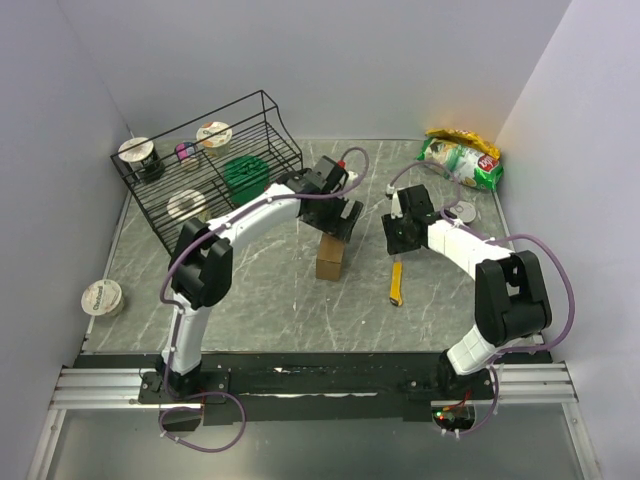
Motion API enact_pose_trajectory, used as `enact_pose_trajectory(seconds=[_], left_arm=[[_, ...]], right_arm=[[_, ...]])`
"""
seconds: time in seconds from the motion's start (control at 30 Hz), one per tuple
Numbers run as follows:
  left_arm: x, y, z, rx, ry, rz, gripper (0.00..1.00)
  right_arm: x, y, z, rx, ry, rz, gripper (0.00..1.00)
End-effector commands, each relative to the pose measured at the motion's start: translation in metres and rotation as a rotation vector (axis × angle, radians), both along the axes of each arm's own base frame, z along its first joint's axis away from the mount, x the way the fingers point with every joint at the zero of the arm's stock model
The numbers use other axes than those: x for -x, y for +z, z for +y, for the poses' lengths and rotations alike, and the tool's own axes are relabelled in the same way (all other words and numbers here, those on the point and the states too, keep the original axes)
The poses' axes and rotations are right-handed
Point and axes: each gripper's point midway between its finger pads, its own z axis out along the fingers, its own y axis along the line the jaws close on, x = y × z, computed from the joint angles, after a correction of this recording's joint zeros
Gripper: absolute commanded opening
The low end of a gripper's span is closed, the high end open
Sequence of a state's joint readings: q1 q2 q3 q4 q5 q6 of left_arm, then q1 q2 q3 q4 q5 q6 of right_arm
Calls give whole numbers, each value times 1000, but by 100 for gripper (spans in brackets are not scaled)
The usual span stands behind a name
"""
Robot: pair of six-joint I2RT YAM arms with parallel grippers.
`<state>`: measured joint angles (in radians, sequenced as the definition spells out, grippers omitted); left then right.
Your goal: Unpack the express box
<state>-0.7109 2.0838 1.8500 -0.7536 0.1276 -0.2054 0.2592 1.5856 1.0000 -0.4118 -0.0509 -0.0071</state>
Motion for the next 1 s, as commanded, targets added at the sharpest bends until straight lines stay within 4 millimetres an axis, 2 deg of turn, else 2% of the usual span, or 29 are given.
enact_pose_trajectory(seconds=[0.0,0.17,0.3,0.37,0.4,0.47,0.53,0.57,0.7,0.73,0.77,0.83,0.87,0.9,0.97], left_arm=[[4,6,-4,-25,35,-10,96],[3,4,1,-44,47,-13,98],[-1,15,-1,19,-3,5,77],[-3,16,2,39,-4,26,74],[-9,14,8,52,5,41,67],[-6,12,9,90,-13,85,62],[-11,10,17,116,7,119,60],[-5,12,12,164,-21,162,60],[-7,14,16,273,-37,249,57],[-6,17,14,319,-50,277,57],[-10,17,17,357,-46,307,56],[-3,23,15,449,-65,390,53],[-8,21,19,480,-55,405,53],[-2,25,19,536,-79,457,52],[-8,26,23,591,-63,495,50]], right_arm=[[2,8,4,-38,-18,-16,43],[4,8,11,-74,12,-19,41],[4,10,31,-93,106,-56,40],[8,9,48,-92,168,-51,40],[9,7,51,-90,182,-42,40],[11,5,66,-96,225,-28,40],[10,6,76,-99,250,-25,40],[11,4,83,-101,268,-15,40],[8,9,108,-157,295,-9,41],[4,13,111,-164,291,-15,41],[5,7,115,-175,275,18,41],[-1,11,123,-196,276,27,41],[-1,5,123,-192,270,56,41],[-4,8,127,-194,276,51,41],[-5,4,128,-186,280,64,41]])
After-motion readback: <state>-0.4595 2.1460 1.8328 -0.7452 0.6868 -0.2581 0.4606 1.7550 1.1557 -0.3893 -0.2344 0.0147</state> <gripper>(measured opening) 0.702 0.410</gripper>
